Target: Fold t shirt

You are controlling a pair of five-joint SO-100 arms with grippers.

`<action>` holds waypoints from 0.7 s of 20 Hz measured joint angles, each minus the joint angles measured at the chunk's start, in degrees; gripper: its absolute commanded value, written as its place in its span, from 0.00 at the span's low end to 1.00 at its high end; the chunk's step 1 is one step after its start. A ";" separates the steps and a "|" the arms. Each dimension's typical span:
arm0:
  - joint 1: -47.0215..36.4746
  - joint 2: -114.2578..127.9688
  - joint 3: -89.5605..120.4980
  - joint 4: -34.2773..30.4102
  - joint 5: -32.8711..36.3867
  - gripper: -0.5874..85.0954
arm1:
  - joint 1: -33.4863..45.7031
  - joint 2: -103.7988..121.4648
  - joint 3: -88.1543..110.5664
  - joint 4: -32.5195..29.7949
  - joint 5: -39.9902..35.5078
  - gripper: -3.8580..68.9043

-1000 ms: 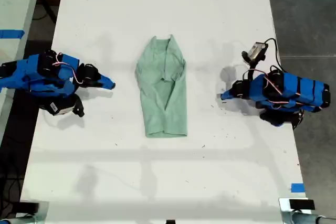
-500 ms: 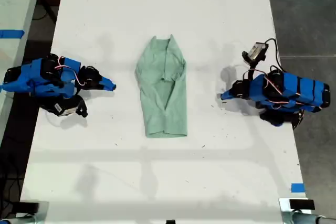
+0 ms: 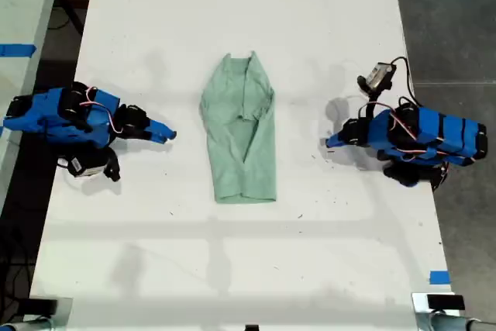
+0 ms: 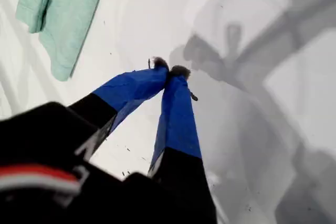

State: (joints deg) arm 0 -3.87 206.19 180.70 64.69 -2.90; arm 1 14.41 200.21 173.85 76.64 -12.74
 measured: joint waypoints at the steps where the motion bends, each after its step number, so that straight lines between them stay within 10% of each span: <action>1: 1.67 0.00 0.00 0.00 0.00 0.16 | 0.00 0.00 0.00 0.00 0.00 0.07; 14: 9.23 0.00 0.00 0.00 0.00 0.16 | 0.00 0.00 0.00 0.00 0.00 0.07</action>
State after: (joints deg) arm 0 5.36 206.19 180.70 64.69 -2.90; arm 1 14.41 200.21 173.85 76.64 -12.74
